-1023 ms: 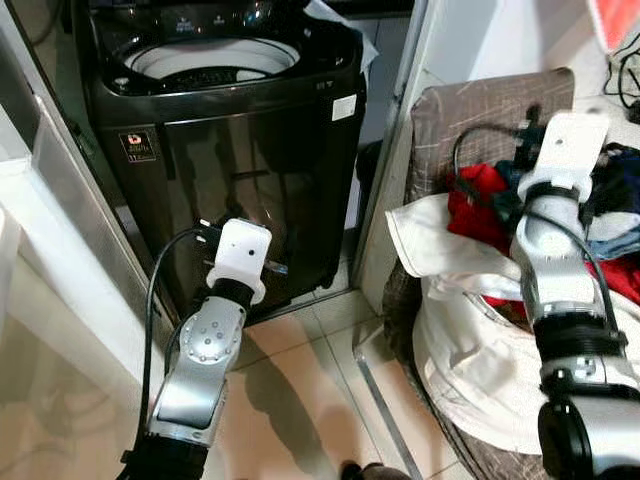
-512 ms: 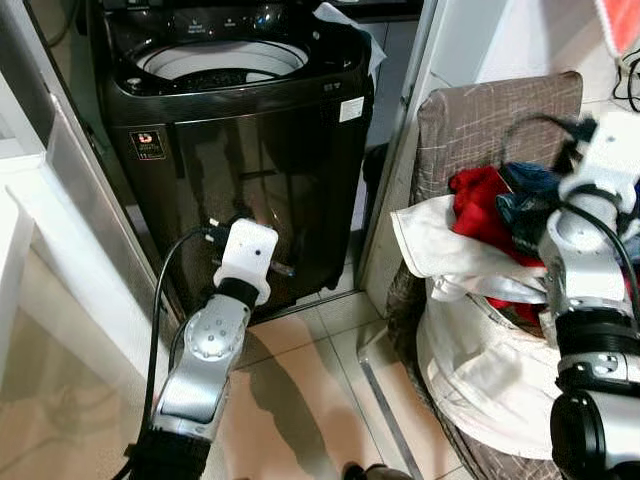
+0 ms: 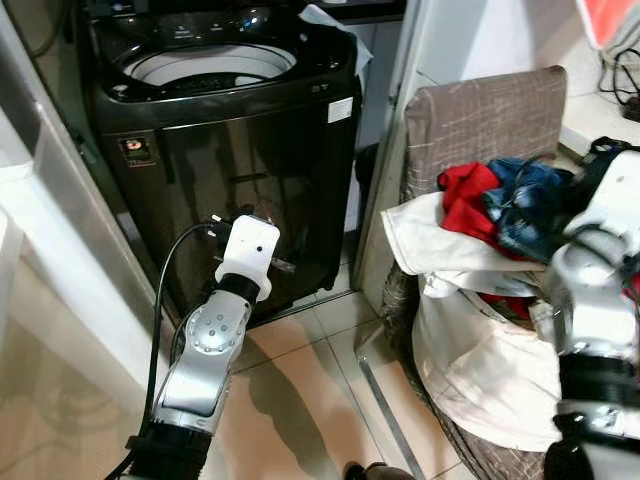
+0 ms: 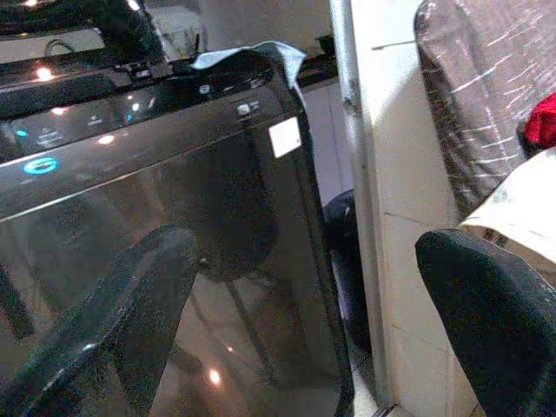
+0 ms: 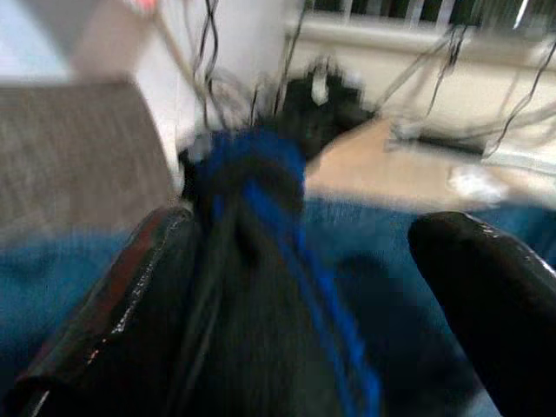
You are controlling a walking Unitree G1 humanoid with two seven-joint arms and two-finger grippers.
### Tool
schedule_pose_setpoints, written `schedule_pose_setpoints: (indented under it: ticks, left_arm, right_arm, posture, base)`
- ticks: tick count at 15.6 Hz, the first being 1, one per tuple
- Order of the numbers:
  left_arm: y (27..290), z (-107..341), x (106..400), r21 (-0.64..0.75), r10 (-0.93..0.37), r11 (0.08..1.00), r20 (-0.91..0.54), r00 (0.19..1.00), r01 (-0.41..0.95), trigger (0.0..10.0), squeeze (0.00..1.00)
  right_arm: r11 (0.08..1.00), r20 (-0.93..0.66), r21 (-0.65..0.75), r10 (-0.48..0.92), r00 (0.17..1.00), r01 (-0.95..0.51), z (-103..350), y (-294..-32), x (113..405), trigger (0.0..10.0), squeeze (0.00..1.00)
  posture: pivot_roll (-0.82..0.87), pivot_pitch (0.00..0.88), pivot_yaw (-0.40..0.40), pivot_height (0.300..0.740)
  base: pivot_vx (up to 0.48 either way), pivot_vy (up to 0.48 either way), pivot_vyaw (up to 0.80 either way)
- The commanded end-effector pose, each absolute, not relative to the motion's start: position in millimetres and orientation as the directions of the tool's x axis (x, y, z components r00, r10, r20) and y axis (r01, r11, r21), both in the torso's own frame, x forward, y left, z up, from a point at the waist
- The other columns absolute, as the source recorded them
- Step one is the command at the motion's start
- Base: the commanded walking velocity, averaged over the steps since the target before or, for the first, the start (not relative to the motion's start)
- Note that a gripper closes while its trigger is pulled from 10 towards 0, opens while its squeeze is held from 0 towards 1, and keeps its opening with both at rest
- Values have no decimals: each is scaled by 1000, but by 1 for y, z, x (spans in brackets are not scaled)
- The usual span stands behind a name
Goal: Clothes washing
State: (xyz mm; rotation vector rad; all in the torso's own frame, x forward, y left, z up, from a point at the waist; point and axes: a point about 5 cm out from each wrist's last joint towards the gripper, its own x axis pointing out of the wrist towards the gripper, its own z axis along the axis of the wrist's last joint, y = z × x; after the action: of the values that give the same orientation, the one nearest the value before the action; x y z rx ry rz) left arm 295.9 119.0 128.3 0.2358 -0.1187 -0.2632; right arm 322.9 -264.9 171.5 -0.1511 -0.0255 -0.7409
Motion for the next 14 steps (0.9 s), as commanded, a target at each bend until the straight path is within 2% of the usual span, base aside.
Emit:
schedule_pose_setpoints:
  ticks: [1,3,6,7,8,14]
  left_arm:
    - [115,130,298,245,-293,933,90,952,264,10000,0]
    - [116,131,300,247,-294,932,93,951,264,10000,0]
    - [118,131,301,250,-284,935,98,954,253,10000,0]
    - [118,131,301,249,-282,935,98,954,251,10000,0]
    - [119,131,301,248,-279,936,99,955,248,10000,0]
    - [121,133,301,252,-266,939,108,958,233,10000,0]
  right_arm:
    - [732,35,-92,-675,737,675,169,-267,323,10000,0]
    - [757,-80,-69,-653,753,650,154,-271,330,10000,0]
    - [773,-101,-69,-634,767,630,154,-274,335,10000,0]
    - [776,-96,-67,-631,770,628,155,-274,336,2353,0]
    - [781,-88,-62,-624,776,621,158,-273,338,0,0]
    - [842,-39,-53,-538,842,536,162,-255,348,0,0]
  posture:
    - [-90,17,11,740]
    - [-86,18,11,740]
    - [-83,18,10,740]
    - [-76,17,5,740]
    - [-72,16,3,740]
    - [-60,14,-2,740]
  base:
    - [0,0,0]
    - [0,0,0]
    - [0,0,0]
    - [0,0,0]
    - [0,0,0]
    - [0,0,0]
